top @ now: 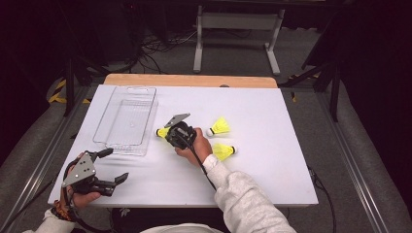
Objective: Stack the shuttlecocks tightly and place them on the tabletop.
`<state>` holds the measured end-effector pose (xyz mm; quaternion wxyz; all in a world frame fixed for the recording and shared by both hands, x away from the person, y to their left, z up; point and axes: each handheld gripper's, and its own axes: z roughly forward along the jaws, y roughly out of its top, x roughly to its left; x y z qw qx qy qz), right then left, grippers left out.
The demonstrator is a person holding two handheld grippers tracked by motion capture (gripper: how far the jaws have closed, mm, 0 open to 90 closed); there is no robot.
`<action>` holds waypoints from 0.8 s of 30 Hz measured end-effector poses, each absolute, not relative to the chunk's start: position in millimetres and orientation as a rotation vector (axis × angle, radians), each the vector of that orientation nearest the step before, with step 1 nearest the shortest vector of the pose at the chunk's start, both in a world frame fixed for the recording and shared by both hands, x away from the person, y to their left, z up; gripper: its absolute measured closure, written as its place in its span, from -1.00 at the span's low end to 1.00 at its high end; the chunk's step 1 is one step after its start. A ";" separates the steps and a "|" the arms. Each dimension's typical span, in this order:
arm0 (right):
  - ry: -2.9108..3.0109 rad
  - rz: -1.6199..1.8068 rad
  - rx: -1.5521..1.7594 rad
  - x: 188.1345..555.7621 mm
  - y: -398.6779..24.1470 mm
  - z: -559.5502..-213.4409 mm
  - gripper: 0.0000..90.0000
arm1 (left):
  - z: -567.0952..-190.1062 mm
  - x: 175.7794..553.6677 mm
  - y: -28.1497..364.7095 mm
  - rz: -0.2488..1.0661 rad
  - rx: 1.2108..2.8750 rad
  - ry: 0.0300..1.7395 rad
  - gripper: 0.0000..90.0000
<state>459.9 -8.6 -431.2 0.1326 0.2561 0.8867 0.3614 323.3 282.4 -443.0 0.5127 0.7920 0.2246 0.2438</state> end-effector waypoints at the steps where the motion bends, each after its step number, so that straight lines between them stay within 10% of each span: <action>1: 2.582 1.042 0.726 458.1 -7.6 -432.4 1.00 | -443.1 323.3 282.3 0.587 1.907 0.540 -0.86; 11: 2.590 0.967 0.761 456.8 -9.9 -435.2 0.71 | -443.9 323.9 282.1 0.580 1.908 0.538 -0.86; 24: 2.572 0.934 0.716 452.7 -13.0 -431.0 1.00 | -445.1 325.0 281.7 0.569 1.919 0.540 -0.86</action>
